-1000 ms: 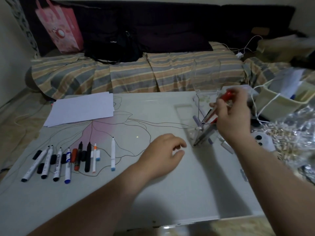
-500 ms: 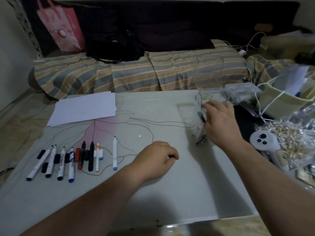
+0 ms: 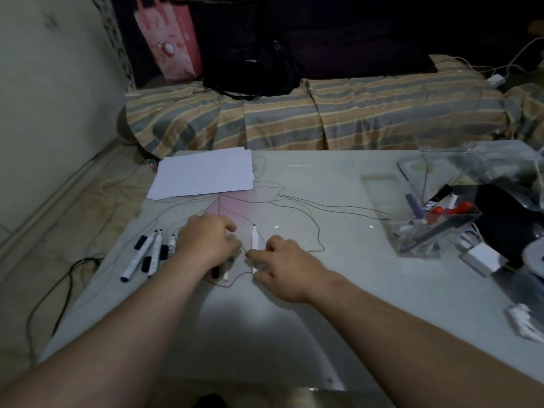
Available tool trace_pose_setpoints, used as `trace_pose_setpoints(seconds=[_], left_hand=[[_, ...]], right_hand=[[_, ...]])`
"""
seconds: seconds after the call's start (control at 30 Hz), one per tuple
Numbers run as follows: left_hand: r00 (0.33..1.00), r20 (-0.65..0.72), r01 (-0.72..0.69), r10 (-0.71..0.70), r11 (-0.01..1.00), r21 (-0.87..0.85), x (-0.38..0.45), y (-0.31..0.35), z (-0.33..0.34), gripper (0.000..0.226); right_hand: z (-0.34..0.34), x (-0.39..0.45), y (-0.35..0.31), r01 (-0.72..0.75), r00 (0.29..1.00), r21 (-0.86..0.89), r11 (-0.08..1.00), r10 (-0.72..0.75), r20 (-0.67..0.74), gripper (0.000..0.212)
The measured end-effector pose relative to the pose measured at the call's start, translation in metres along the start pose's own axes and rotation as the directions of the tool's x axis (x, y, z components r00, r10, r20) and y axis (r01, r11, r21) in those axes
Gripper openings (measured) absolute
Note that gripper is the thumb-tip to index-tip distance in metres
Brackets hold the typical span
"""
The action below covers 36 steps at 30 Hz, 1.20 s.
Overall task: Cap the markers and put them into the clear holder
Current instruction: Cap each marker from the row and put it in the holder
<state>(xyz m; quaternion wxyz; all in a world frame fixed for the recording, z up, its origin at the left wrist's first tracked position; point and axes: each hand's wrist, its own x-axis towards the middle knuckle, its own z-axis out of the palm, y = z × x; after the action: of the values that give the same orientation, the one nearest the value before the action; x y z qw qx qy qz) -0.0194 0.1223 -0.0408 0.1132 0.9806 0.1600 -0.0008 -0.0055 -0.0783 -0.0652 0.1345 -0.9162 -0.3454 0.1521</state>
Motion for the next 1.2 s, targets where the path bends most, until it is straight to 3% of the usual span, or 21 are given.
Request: trace_pose_setpoints(seconds=[0.13, 0.27, 0.4, 0.53, 0.63, 0.77, 0.83, 0.97, 1.03, 1.1, 1.2], left_hand=[[0.995, 0.103, -0.016, 0.000, 0.987, 0.162, -0.003, -0.007, 0.000, 0.064], [0.993, 0.119, -0.039, 0.012, 0.975, 0.221, -0.003, -0.003, 0.007, 0.056], [0.994, 0.089, -0.086, 0.068, 0.972, 0.218, -0.007, 0.010, 0.014, 0.047], [0.980, 0.035, -0.195, 0.195, 0.981, -0.009, -0.015, 0.031, 0.024, 0.025], [0.986, 0.031, -0.145, 0.165, 0.931, -0.334, -0.020, 0.051, 0.024, 0.034], [0.998, -0.005, -0.060, 0.070, 0.813, -0.580, -0.018, 0.066, 0.022, 0.012], [0.998, 0.015, -0.037, 0.063, 0.742, -0.669, -0.019, 0.070, 0.020, 0.012], [0.990, -0.069, -0.135, 0.120, 0.732, -0.668, -0.018, 0.075, 0.016, 0.013], [0.976, -0.135, -0.216, 0.169, 0.747, -0.628, -0.018, 0.079, 0.015, 0.020], [0.966, -0.171, -0.260, 0.196, 0.772, -0.580, -0.017, 0.082, 0.015, 0.024], [0.949, -0.204, -0.313, 0.240, 0.779, -0.543, -0.015, 0.086, 0.016, 0.025]], right_hand=[[0.009, 0.007, -0.005, -0.024, 1.000, -0.039, 0.999, 0.023, -0.008, 0.042], [0.009, 0.004, 0.004, -0.157, 0.978, -0.036, 0.987, 0.150, -0.146, 0.032], [-0.005, -0.009, 0.023, -0.299, 0.946, 0.087, 0.950, 0.307, -0.107, 0.022], [-0.012, -0.024, 0.042, -0.358, 0.927, 0.038, 0.933, 0.360, -0.104, 0.008], [-0.018, -0.035, 0.057, -0.390, 0.917, 0.065, 0.918, 0.394, -0.066, 0.004], [-0.042, -0.047, 0.065, -0.314, 0.892, 0.475, 0.822, 0.427, -0.148, 0.008], [-0.057, -0.052, 0.068, -0.259, 0.867, 0.547, 0.796, 0.442, -0.232, 0.009], [-0.077, -0.062, 0.079, -0.176, 0.876, 0.395, 0.902, 0.326, -0.356, 0.015], [-0.082, -0.067, 0.086, -0.149, 0.886, 0.114, 0.982, 0.184, -0.425, 0.018], [-0.084, -0.069, 0.091, -0.132, 0.888, -0.099, 0.986, 0.073, -0.455, 0.024], [-0.084, -0.070, 0.096, -0.140, 0.872, -0.146, 0.979, 0.052, -0.487, 0.026]])
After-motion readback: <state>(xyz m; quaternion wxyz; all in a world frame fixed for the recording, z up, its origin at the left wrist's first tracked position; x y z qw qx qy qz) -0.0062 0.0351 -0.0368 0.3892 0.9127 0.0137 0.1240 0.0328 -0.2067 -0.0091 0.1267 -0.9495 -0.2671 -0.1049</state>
